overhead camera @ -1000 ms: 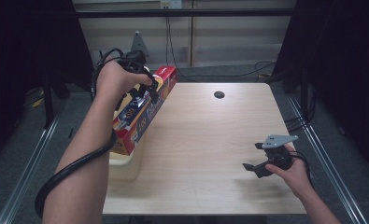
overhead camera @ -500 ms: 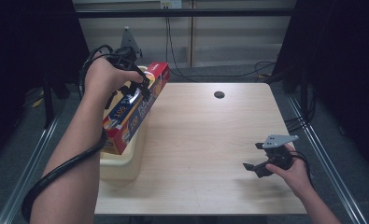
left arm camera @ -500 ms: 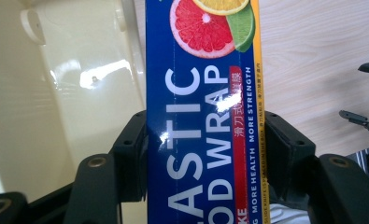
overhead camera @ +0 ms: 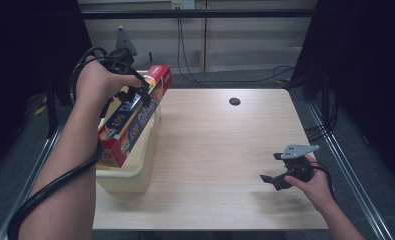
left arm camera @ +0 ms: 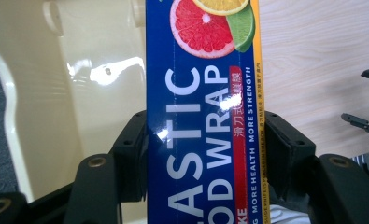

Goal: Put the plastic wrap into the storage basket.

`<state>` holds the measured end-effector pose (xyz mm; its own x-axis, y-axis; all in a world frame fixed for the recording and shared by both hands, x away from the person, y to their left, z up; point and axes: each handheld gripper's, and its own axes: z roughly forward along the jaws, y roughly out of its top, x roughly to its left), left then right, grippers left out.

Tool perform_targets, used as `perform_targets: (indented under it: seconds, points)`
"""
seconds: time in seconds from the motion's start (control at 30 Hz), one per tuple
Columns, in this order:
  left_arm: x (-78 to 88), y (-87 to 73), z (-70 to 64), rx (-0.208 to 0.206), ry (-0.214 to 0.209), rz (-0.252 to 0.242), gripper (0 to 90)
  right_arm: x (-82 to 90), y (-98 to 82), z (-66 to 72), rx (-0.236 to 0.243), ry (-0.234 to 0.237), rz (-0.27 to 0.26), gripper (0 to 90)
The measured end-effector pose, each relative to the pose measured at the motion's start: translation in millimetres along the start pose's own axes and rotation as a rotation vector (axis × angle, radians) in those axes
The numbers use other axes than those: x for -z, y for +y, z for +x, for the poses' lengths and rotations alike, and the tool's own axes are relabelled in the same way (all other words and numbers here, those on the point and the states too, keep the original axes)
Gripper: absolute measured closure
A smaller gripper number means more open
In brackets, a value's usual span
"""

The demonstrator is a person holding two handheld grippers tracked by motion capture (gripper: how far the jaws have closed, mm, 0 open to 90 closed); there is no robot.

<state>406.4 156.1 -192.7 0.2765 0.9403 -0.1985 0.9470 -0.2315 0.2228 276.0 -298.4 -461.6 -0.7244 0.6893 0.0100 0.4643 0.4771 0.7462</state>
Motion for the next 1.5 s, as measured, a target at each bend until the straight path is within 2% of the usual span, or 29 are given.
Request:
perform_targets:
  seconds: [0.47, 0.7, 1.13, 1.5]
  points:
    - [6.0, -12.7, 20.0, 0.040, 0.012, -0.013, 41.3, 0.7, 0.6, 1.1, -0.005, -0.010, -0.002, 4.4]
    - [3.2, -17.4, 27.9, 0.053, 0.029, -0.010, 41.2, 0.6, 0.7, 1.8, -0.005, -0.009, 0.000, 4.4]
    - [-11.3, -23.5, 36.9, 0.088, 0.042, -0.002, 41.2, 0.1, 0.6, 2.1, 0.003, -0.011, 0.002, 4.5]
    - [-26.4, -26.9, 41.8, 0.100, 0.053, 0.012, 41.1, 0.3, 1.0, 2.0, 0.008, -0.014, -0.003, 4.5]
